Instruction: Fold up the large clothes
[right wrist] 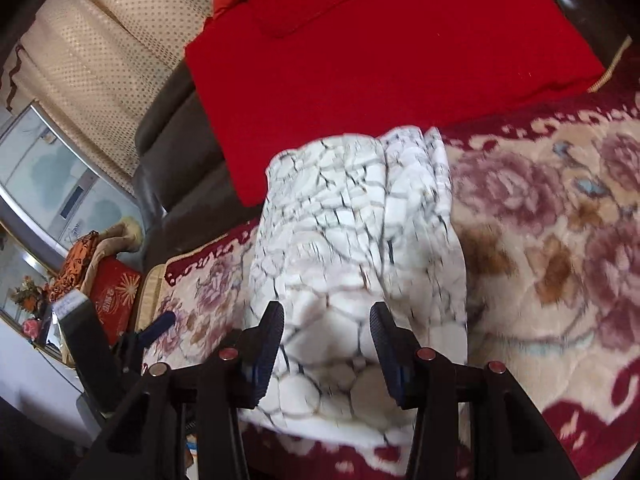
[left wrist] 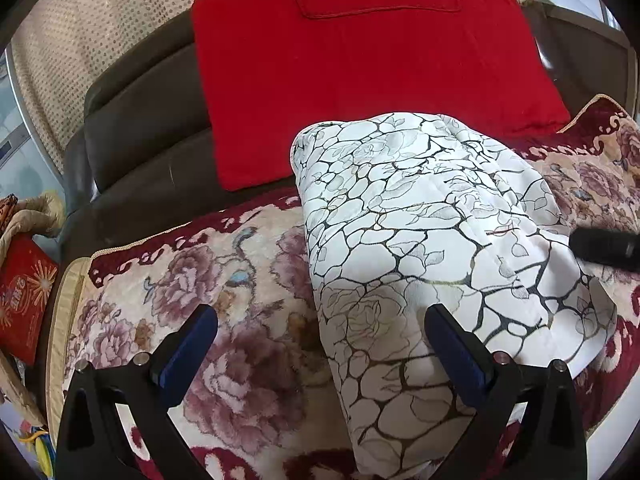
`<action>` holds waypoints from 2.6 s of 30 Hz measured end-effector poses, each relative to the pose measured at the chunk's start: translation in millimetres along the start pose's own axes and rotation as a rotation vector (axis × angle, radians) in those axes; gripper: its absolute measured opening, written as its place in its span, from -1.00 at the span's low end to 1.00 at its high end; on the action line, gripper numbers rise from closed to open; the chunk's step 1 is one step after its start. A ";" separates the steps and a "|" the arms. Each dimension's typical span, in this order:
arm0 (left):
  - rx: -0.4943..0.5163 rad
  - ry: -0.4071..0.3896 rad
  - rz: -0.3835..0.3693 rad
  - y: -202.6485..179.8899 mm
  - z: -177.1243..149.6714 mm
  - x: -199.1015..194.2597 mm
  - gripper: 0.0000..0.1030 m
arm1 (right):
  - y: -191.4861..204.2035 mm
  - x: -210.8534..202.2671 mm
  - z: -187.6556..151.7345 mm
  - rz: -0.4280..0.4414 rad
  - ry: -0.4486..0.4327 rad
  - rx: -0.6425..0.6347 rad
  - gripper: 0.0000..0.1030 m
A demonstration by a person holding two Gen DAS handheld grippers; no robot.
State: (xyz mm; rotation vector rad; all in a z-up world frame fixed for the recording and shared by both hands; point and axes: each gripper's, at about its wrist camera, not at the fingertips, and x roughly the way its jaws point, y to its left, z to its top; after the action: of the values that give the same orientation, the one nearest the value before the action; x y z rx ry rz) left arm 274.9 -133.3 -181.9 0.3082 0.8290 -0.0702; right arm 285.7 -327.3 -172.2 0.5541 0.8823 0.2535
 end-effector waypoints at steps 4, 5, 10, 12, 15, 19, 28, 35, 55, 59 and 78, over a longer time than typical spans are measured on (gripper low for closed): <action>0.001 0.032 -0.027 -3.1 -8.9 10.2 1.00 | -18.1 25.0 -14.0 -0.017 0.081 0.065 -0.04; -0.001 0.037 -0.032 -3.2 -10.2 12.1 1.00 | -22.7 30.7 -16.5 -0.015 0.086 0.079 -0.04; -0.039 0.040 -0.051 13.5 1.7 6.9 0.99 | -17.5 21.2 -8.3 -0.005 0.070 0.064 -0.05; -0.071 0.025 -0.050 24.5 9.0 5.1 0.99 | -15.8 13.0 -0.3 0.012 0.038 0.059 -0.04; -0.087 0.032 -0.021 35.6 19.8 12.0 0.99 | -10.2 6.6 17.9 0.020 -0.010 0.033 -0.04; -0.069 0.054 0.012 36.8 25.3 30.4 0.99 | -2.0 13.3 39.7 0.023 -0.039 0.026 -0.04; -0.018 0.109 -0.010 26.4 17.4 58.9 0.99 | -35.3 89.9 46.2 -0.003 0.112 0.080 -0.04; -0.025 0.037 0.028 38.7 26.1 38.7 0.99 | -33.5 54.6 53.4 0.041 0.054 0.069 0.03; -0.011 -0.009 -0.009 38.8 41.6 19.2 0.99 | -75.4 25.5 54.1 0.061 0.049 0.149 0.46; -0.006 0.003 -0.019 38.4 42.5 24.8 0.99 | -80.5 32.8 53.2 0.073 0.070 0.157 0.46; -0.058 0.206 -0.444 41.9 42.5 76.8 0.99 | -98.3 57.7 56.5 0.198 0.139 0.168 0.50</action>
State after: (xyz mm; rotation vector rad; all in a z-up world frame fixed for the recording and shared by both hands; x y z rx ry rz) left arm 364.7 -101.5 -201.2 0.0717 1.0912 -0.4342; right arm 364.4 -404.2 -236.2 0.7888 0.9900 0.4037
